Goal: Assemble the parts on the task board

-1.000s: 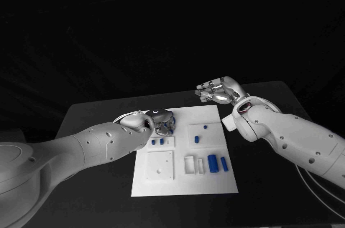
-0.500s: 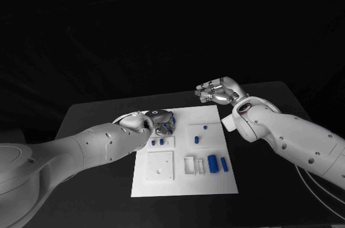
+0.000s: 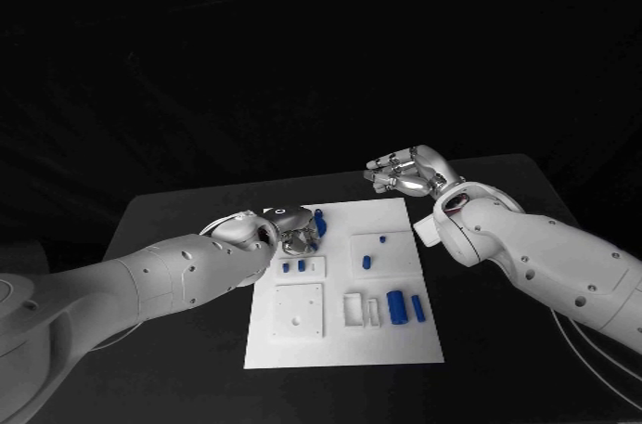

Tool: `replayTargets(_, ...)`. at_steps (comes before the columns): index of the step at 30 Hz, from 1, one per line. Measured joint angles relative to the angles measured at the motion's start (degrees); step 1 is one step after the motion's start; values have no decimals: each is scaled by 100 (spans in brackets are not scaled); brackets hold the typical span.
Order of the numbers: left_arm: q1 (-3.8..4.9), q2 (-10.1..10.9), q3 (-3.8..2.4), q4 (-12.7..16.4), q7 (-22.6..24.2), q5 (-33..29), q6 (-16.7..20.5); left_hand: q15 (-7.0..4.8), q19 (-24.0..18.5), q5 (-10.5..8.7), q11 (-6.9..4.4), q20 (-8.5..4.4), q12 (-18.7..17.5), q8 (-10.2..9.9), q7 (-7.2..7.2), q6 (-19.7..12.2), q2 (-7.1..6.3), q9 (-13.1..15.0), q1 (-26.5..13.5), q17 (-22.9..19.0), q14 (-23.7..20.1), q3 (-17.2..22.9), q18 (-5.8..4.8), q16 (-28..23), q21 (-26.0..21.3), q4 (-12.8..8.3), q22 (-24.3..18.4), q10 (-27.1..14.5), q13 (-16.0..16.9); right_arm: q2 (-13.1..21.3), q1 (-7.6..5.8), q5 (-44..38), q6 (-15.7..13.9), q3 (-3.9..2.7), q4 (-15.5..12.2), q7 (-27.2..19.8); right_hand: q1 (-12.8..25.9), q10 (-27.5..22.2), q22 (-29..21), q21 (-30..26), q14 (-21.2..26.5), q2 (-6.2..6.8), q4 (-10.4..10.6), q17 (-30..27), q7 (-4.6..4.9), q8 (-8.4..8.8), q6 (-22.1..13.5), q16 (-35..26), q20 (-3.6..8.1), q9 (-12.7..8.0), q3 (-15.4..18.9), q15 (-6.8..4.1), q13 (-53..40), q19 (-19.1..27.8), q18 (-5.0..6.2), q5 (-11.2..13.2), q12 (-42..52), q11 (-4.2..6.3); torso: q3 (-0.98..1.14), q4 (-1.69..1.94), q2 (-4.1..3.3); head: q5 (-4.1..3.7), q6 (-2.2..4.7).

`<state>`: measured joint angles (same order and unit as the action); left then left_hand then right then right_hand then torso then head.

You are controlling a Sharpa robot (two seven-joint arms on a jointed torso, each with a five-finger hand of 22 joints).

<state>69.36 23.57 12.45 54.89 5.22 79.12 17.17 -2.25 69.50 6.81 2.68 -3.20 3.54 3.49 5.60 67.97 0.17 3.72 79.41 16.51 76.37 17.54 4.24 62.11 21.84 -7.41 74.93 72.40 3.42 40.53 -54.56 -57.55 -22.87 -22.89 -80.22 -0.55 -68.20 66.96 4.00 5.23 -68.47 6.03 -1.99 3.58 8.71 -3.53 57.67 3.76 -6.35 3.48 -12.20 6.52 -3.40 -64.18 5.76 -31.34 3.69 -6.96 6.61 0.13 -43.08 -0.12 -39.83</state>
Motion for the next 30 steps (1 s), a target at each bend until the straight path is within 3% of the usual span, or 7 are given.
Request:
replayTargets(6, 4, 209, -160, 217, 0, -137, 44, 0, 0, 0, 0, 0, 0, -1, 1, -2, 0, -1, 0, 0, 0, 0, 0, 0, 0, 0, 1, 0, -1, 21, 0, 0, 0, -1, 0, 0, 0, 0, 0, 0, 0, 0, 0, 0, 0, 0, 0, 0, 0, 0, 0, 0, 0, 0, 0, 0, 0, 0, -1, 2, 0, 21, 8)
replayTargets(10, 7, 354, -204, 324, 0, -217, 63, 0, 0, 0, 0, 0, 0, -1, 1, -2, 0, -1, 0, 0, 0, 0, 0, 0, 0, 0, 1, -1, -1, 31, 0, -1, 0, -1, -1, 0, 0, 0, 0, 0, 0, 0, 0, 0, 0, 0, 0, 0, 0, 0, 0, 0, 0, 0, 0, 0, 0, 0, 1, 2, 0, 40, 9)
replayTargets(20, 13, 620, -235, 447, 0, -366, 55, 0, 0, 0, -1, 1, 0, -2, 0, -3, -1, -8, 1, -1, 0, 0, -1, -22, -1, 0, 0, -1, -3, 59, 0, -1, 0, -1, 2, 0, 0, 0, 0, 0, 0, 0, -24, 0, 0, 0, 0, 0, 0, 0, -24, 0, 0, 0, 0, 1, 0, 0, 4, -4, -1, 55, 14)
replayTargets(30, 19, 699, -236, 470, -22, -434, -60, 0, 0, -23, -1, 1, 0, -22, -2, -6, -2, -2, 2, -2, 0, -1, -3, -22, -1, 0, -1, -1, -4, 70, 0, -1, 0, -1, 3, 0, 0, 0, 0, 0, 0, 0, -24, 0, 0, 0, 0, 0, 0, 0, -24, 0, 0, 0, 0, 1, 0, 0, 12, -8, -2, 79, 2)
